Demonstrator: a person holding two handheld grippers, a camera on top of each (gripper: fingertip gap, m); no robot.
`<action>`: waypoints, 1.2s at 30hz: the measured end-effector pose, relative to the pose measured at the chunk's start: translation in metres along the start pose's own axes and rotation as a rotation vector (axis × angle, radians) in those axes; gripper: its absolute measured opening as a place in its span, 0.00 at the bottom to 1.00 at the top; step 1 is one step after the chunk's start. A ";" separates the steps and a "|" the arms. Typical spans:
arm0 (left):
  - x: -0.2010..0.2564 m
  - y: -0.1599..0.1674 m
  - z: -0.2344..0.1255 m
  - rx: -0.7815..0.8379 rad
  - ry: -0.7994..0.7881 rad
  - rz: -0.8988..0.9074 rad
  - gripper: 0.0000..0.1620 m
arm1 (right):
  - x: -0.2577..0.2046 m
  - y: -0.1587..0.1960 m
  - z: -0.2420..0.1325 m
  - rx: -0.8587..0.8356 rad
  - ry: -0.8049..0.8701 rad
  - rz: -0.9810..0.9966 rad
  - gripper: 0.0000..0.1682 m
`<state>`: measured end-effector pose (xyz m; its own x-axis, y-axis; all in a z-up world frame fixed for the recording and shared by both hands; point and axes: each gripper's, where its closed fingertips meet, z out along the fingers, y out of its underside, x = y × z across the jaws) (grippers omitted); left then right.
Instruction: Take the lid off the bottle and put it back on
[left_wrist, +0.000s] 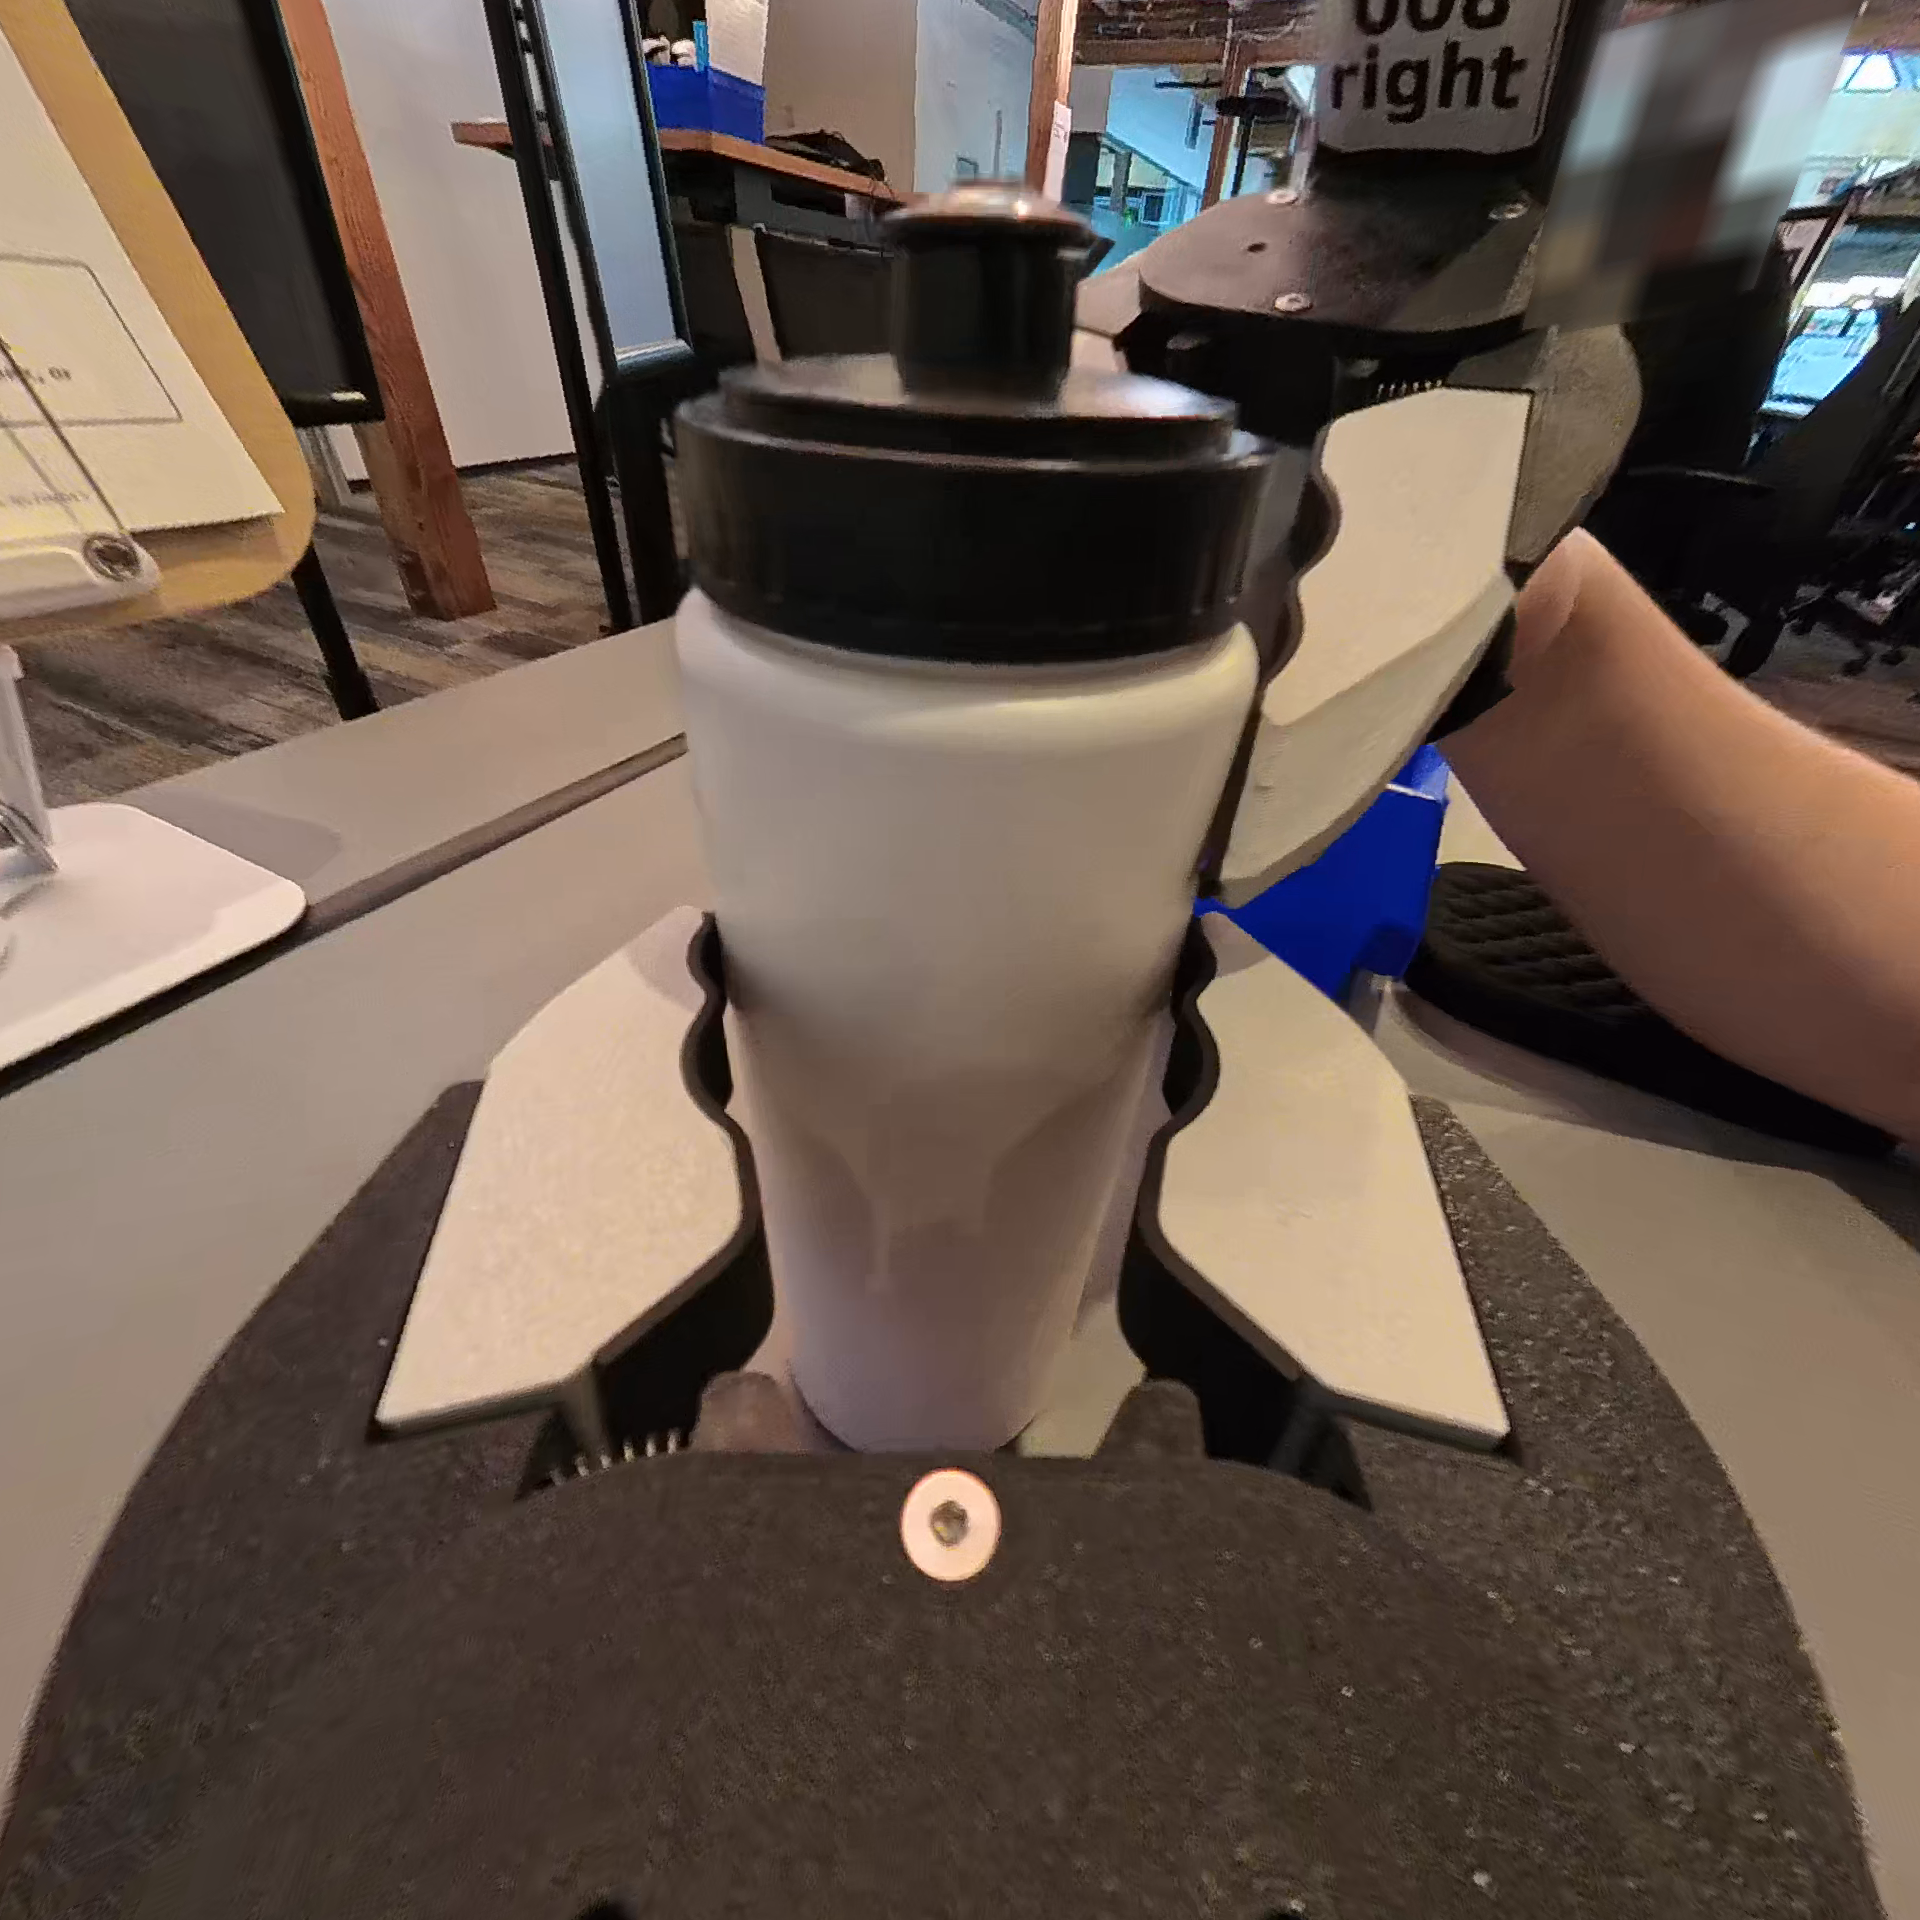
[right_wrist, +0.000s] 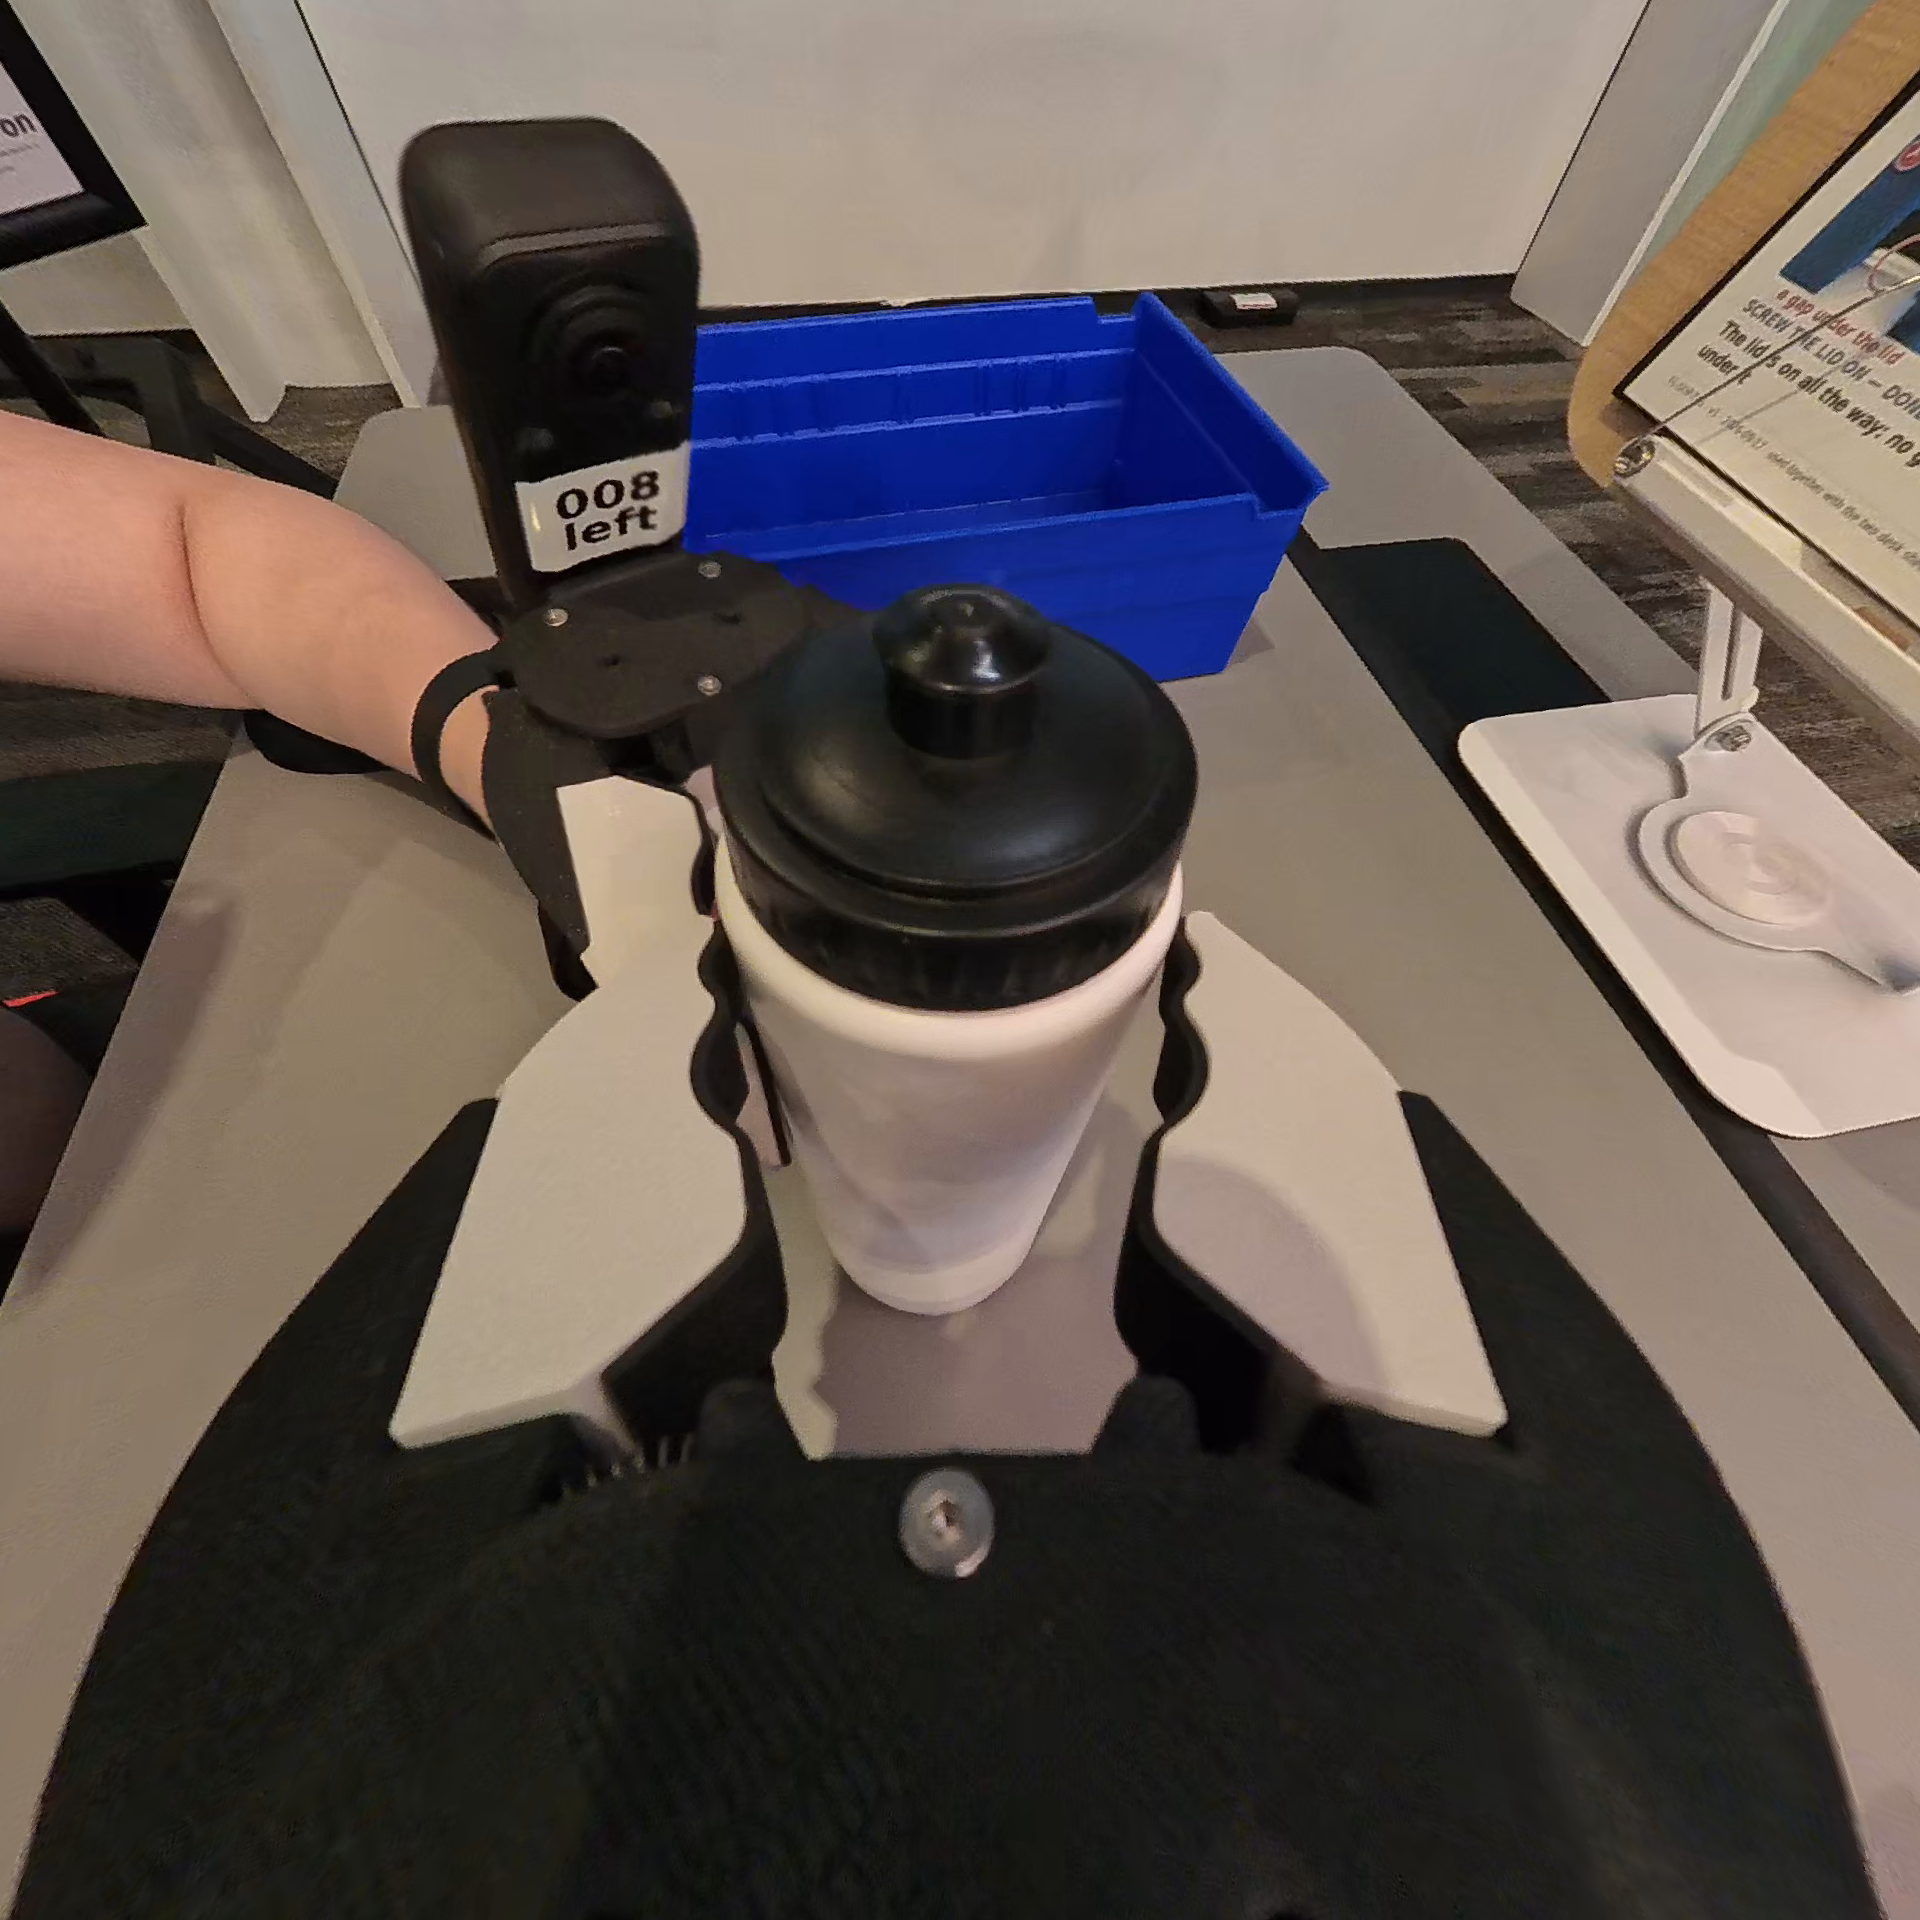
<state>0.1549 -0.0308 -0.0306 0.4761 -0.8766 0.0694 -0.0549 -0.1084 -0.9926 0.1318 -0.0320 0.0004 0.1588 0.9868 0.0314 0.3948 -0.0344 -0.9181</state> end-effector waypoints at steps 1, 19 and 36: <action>0.000 0.001 0.001 -0.003 0.005 -0.022 0.52 | 0.000 0.000 0.000 -0.005 0.002 -0.002 0.47; -0.003 0.002 -0.005 -0.022 0.002 0.010 0.52 | -0.003 -0.026 0.001 -0.046 0.253 -0.023 0.52; 0.003 -0.006 -0.012 0.034 -0.033 0.112 0.49 | -0.004 -0.027 -0.002 -0.060 0.268 0.045 0.46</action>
<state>0.1464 -0.0387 -0.0235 0.4975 -0.8663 -0.0454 -0.0801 0.0063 -0.9968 0.1221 -0.0353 0.0260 0.4080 0.9073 0.1021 0.4340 -0.0943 -0.8960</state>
